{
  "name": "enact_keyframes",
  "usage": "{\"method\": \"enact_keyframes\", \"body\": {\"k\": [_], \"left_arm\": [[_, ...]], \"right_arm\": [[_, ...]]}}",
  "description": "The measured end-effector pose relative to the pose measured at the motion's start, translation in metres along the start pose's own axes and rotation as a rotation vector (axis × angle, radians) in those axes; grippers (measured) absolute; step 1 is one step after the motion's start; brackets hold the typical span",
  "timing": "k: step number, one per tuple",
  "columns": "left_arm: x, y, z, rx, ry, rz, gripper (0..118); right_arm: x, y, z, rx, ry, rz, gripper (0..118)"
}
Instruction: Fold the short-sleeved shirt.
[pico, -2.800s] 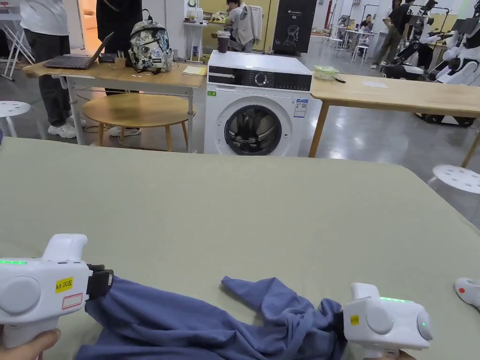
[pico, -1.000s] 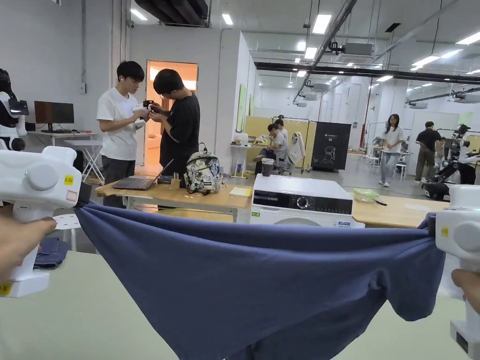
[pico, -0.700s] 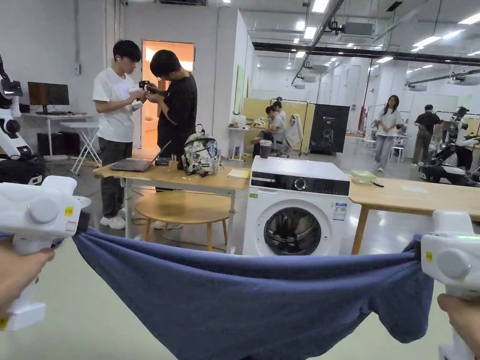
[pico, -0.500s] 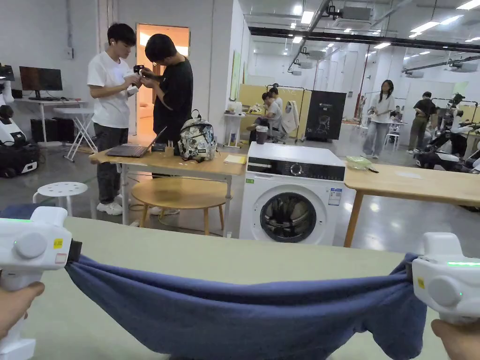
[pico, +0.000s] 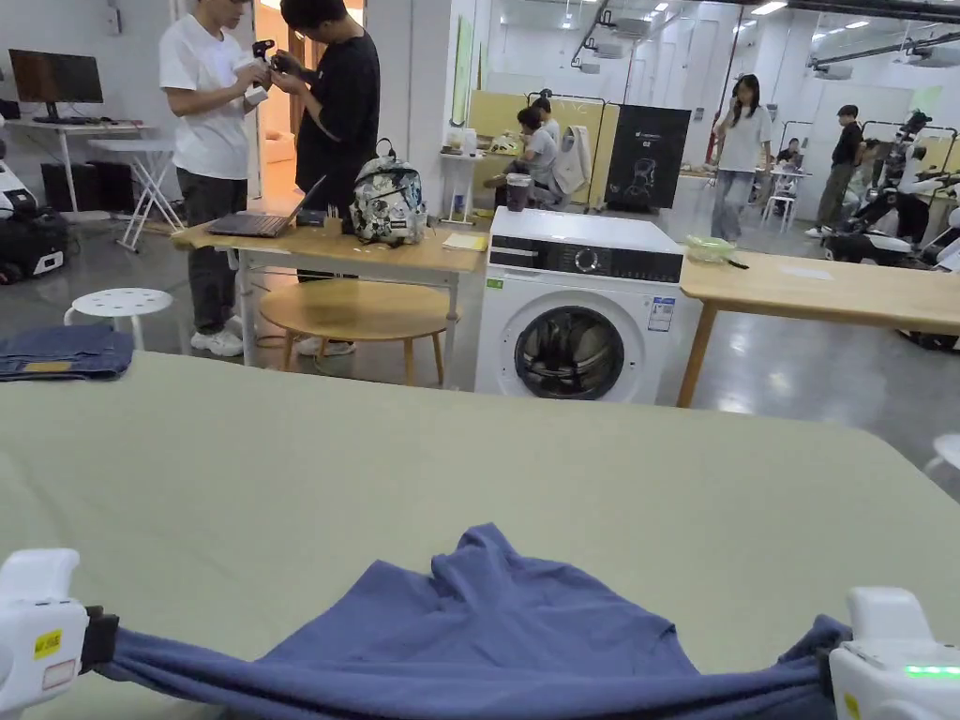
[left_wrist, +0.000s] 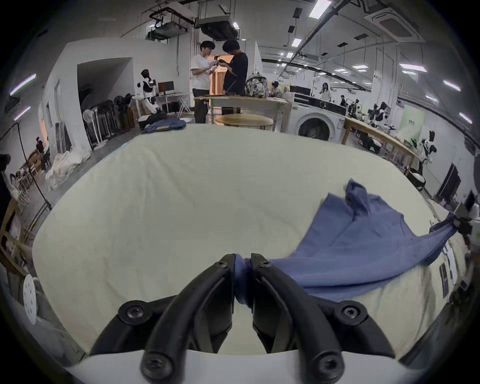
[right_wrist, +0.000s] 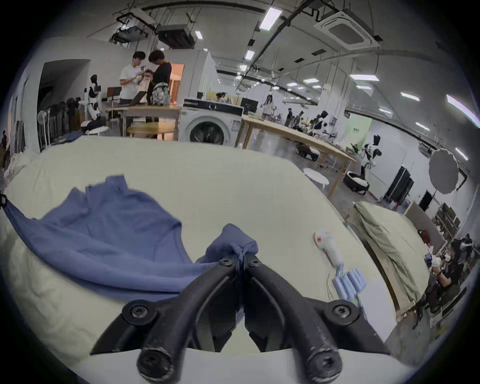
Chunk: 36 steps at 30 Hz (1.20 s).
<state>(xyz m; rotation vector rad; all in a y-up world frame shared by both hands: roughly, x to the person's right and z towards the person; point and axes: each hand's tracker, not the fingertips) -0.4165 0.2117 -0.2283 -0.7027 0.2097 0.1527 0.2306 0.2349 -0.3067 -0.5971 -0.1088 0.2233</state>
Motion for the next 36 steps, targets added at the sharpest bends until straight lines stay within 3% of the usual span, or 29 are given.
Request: {"method": "enact_keyframes", "body": {"k": [13, 14, 16, 17, 18, 24, 29, 31, 33, 36], "left_arm": [[0.007, -0.067, -0.009, -0.152, 0.029, 0.019, 7], [0.009, -0.068, -0.008, -0.156, 0.029, 0.019, 11], [0.014, -0.067, -0.002, -0.152, 0.029, 0.005, 29], [0.019, -0.065, 0.002, -0.136, 0.038, -0.017, 31], [0.023, -0.061, 0.007, -0.119, 0.039, -0.029, 31], [0.059, -0.021, 0.037, 0.041, -0.066, -0.030, 31], [0.103, 0.008, 0.057, 0.249, -0.081, -0.094, 30], [0.119, 0.014, 0.067, 0.323, -0.083, -0.079, 30], [0.131, 0.019, 0.068, 0.385, -0.093, -0.066, 28], [0.148, 0.023, 0.074, 0.447, -0.089, -0.083, 0]], "right_arm": [[-0.008, -0.066, -0.012, -0.109, 0.019, 0.005, 6], [-0.008, -0.065, -0.010, -0.108, 0.024, 0.002, 11], [-0.010, -0.061, -0.002, -0.099, 0.027, -0.005, 42], [-0.011, -0.056, 0.003, -0.079, 0.033, -0.017, 56], [-0.013, -0.052, 0.009, -0.052, 0.047, -0.033, 60], [-0.036, -0.008, 0.047, 0.136, 0.108, -0.070, 60], [-0.077, 0.019, 0.082, 0.311, 0.139, -0.106, 59], [-0.091, 0.026, 0.092, 0.360, 0.143, -0.107, 45], [-0.105, 0.031, 0.102, 0.397, 0.148, -0.106, 19], [-0.118, 0.036, 0.104, 0.424, 0.178, -0.124, 5]]}}
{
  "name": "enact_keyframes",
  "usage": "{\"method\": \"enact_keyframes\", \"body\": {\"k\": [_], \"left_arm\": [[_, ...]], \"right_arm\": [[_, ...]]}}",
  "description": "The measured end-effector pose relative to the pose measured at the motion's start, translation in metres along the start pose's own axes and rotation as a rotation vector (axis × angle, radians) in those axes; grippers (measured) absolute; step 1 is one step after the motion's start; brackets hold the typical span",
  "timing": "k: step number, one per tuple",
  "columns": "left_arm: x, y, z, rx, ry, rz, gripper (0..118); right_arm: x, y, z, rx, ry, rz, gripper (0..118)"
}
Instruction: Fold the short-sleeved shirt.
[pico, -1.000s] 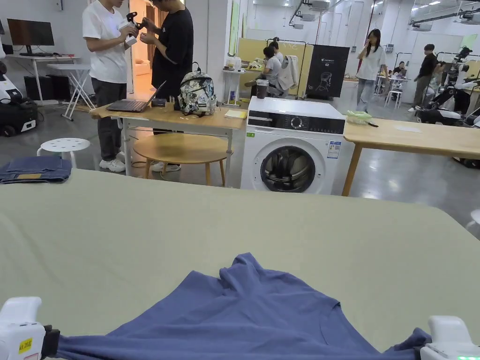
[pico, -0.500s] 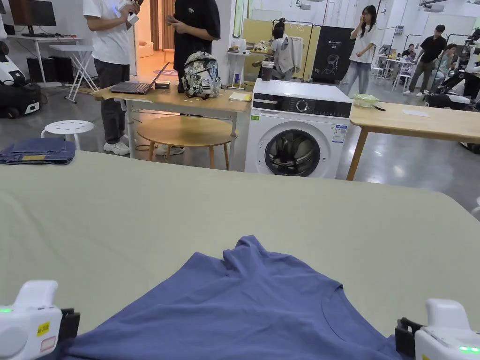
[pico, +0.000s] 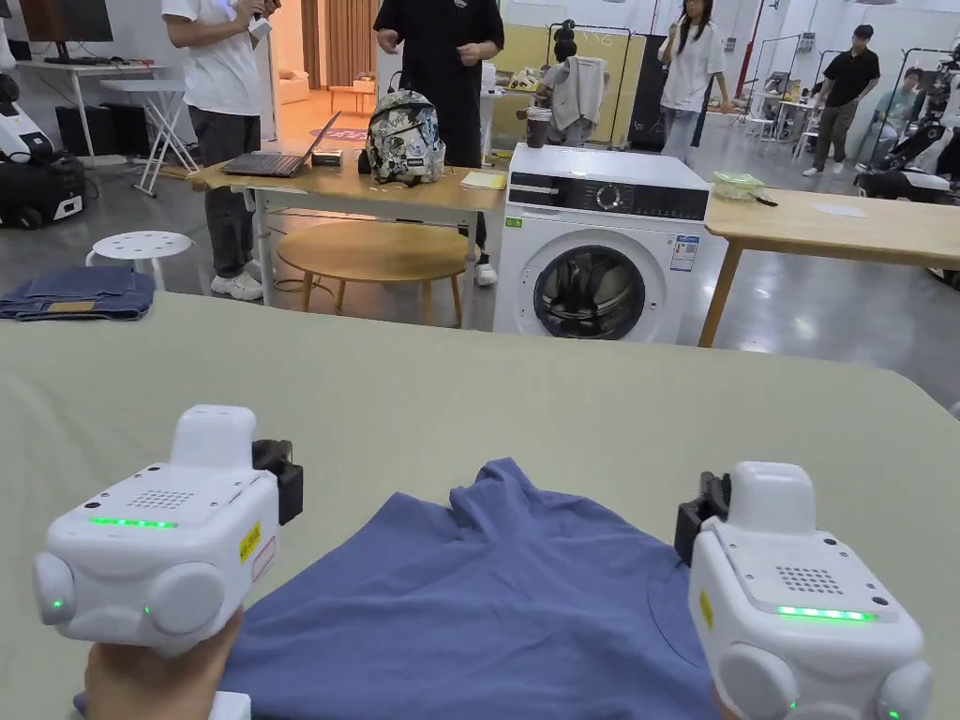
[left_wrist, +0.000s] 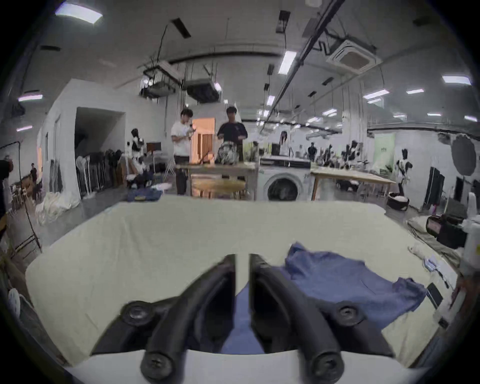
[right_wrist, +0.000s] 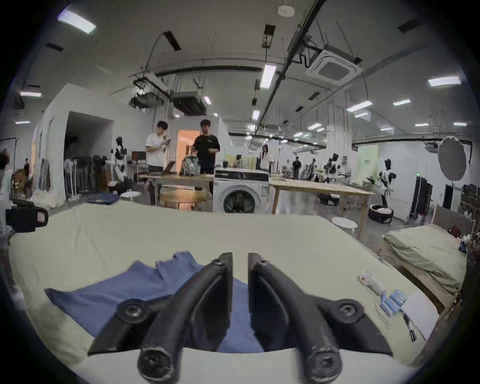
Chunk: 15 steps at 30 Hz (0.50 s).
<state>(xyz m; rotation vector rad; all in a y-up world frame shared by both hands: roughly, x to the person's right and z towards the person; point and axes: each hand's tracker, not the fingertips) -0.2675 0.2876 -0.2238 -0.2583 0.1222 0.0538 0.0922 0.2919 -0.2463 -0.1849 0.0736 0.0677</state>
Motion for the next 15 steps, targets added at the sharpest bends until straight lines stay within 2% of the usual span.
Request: {"method": "enact_keyframes", "body": {"k": [1, 4, 9, 15], "left_arm": [[0.005, 0.002, 0.002, 0.019, 0.005, -0.025, 0], [0.018, 0.004, 0.005, 0.061, 0.012, -0.076, 0], [0.023, 0.002, 0.005, 0.053, 0.008, -0.085, 0], [-0.005, -0.011, -0.002, -0.078, 0.031, -0.082, 0]], "right_arm": [[-0.005, 0.001, 0.001, 0.013, -0.003, 0.005, 0], [-0.012, 0.001, -0.002, 0.052, -0.015, 0.015, 0], [-0.017, -0.002, -0.009, 0.035, -0.006, -0.015, 0], [-0.018, -0.012, -0.021, -0.008, 0.012, -0.042, 0]]}}
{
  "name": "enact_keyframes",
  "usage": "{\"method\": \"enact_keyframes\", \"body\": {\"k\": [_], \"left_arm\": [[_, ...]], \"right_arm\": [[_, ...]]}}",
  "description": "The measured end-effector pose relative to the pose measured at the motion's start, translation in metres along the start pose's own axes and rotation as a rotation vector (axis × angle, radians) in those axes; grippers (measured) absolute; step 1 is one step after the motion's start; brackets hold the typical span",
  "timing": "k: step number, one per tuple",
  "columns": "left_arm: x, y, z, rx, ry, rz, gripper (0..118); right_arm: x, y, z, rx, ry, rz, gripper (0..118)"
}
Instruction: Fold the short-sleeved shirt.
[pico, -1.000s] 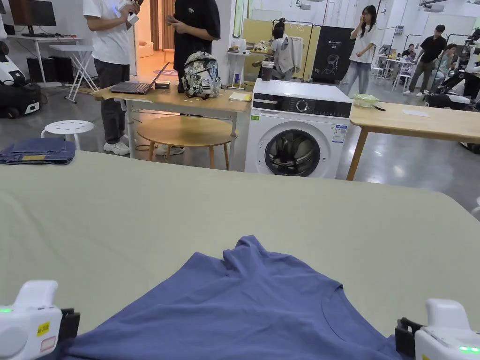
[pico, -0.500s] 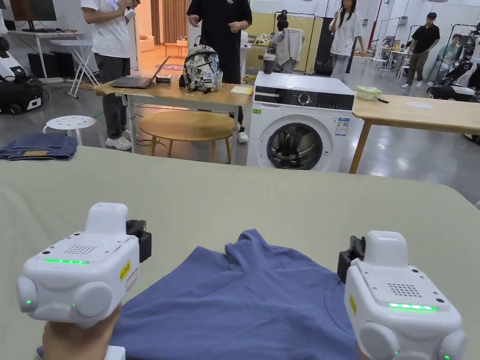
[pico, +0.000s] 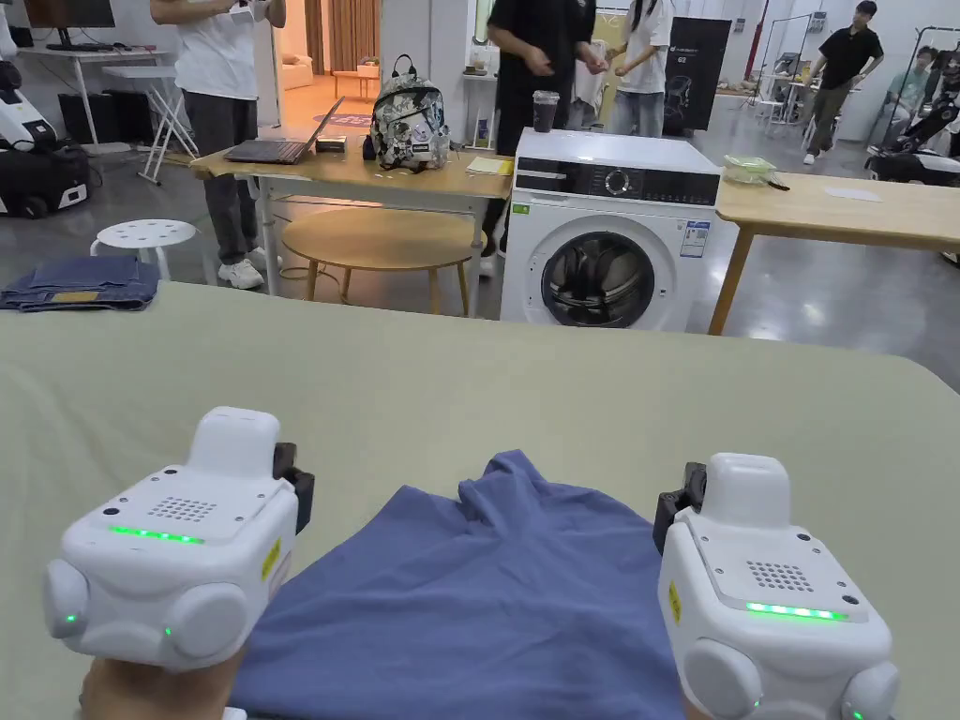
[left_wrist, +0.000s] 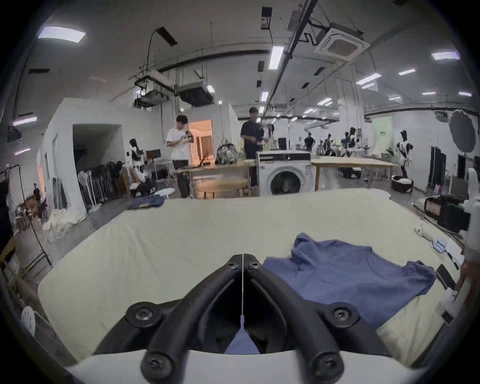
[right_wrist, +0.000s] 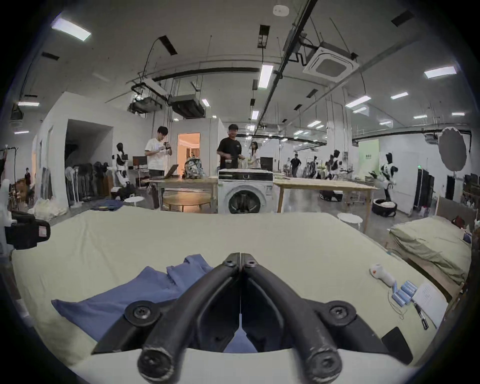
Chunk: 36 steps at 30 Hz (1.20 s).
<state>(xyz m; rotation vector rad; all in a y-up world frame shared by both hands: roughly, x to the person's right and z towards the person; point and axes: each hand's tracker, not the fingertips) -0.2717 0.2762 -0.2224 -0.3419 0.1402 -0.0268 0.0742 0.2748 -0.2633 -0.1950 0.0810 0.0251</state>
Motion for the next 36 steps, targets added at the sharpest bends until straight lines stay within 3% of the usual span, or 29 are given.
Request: {"method": "enact_keyframes", "body": {"k": [6, 13, 14, 17, 20, 30, 34, 36], "left_arm": [[-0.062, -0.025, -0.018, -0.257, -0.020, 0.061, 0], [-0.137, -0.066, -0.039, -0.516, -0.035, 0.270, 1], [-0.144, -0.072, -0.043, -0.550, -0.030, 0.298, 8], [-0.172, -0.094, -0.066, -0.627, 0.008, 0.331, 50], [-0.176, -0.104, -0.075, -0.675, 0.029, 0.359, 59], [-0.151, -0.129, -0.080, -0.800, 0.120, 0.366, 60], [-0.138, -0.128, -0.086, -0.804, 0.172, 0.292, 60], [-0.128, -0.127, -0.086, -0.798, 0.174, 0.228, 50]], "right_arm": [[-0.002, -0.013, -0.015, -0.052, 0.005, 0.023, 0], [-0.008, -0.035, -0.033, -0.129, 0.017, 0.035, 0], [-0.009, -0.037, -0.036, -0.137, 0.021, 0.039, 0], [-0.013, -0.039, -0.038, -0.159, 0.026, 0.050, 0], [-0.015, -0.043, -0.041, -0.177, 0.027, 0.060, 0], [-0.017, -0.061, -0.054, -0.229, 0.034, 0.077, 0], [-0.018, -0.064, -0.053, -0.245, 0.040, 0.077, 0], [-0.018, -0.066, -0.053, -0.249, 0.040, 0.079, 0]]}}
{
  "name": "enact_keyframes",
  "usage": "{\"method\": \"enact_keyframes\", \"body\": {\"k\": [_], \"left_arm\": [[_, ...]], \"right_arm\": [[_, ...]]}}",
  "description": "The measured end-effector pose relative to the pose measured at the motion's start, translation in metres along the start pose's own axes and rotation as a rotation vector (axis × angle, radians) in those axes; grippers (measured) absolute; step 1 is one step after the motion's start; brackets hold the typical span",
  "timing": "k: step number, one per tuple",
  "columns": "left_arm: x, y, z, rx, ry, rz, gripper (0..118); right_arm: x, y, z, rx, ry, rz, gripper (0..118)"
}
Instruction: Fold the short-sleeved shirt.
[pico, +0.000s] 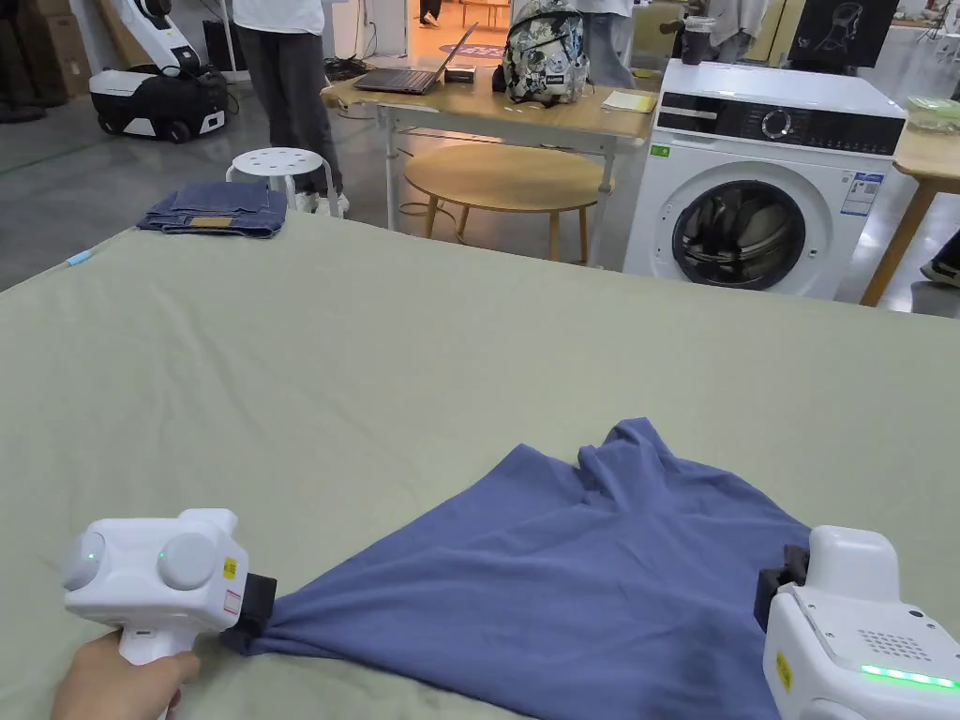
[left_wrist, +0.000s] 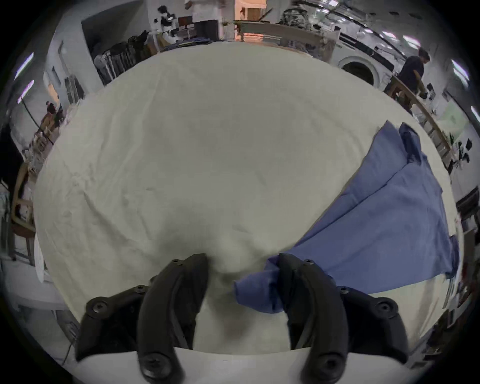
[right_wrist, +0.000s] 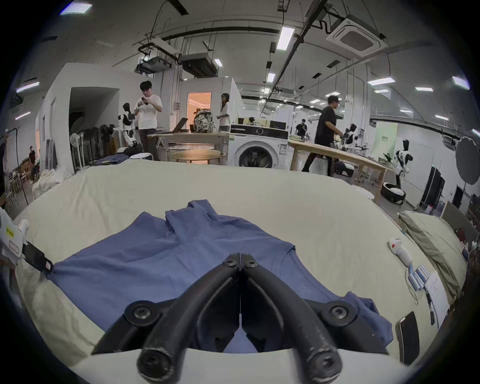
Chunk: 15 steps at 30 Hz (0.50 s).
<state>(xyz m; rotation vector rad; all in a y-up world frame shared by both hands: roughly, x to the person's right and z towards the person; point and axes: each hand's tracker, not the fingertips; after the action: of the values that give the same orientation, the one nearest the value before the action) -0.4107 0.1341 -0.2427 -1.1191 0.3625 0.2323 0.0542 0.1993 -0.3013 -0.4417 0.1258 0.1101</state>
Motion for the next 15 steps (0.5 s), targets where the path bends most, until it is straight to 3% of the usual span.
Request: {"method": "enact_keyframes", "body": {"k": [2, 3, 4, 7, 15], "left_arm": [[0.002, 0.000, -0.002, 0.005, -0.023, 0.013, 31], [0.005, 0.000, -0.003, 0.007, -0.046, 0.020, 13], [0.008, 0.000, -0.004, 0.006, -0.075, 0.016, 4], [0.017, -0.002, -0.005, 0.015, -0.039, -0.061, 3], [-0.005, -0.009, 0.016, 0.085, -0.127, 0.012, 3]], "right_arm": [[0.000, -0.002, -0.003, -0.009, 0.003, -0.001, 0], [0.000, -0.003, -0.004, -0.013, 0.004, -0.002, 0], [0.000, -0.005, -0.007, -0.018, 0.005, -0.005, 0], [0.002, -0.007, -0.014, -0.037, 0.016, -0.019, 0], [0.024, 0.018, -0.062, -0.102, 0.077, -0.033, 0]]}}
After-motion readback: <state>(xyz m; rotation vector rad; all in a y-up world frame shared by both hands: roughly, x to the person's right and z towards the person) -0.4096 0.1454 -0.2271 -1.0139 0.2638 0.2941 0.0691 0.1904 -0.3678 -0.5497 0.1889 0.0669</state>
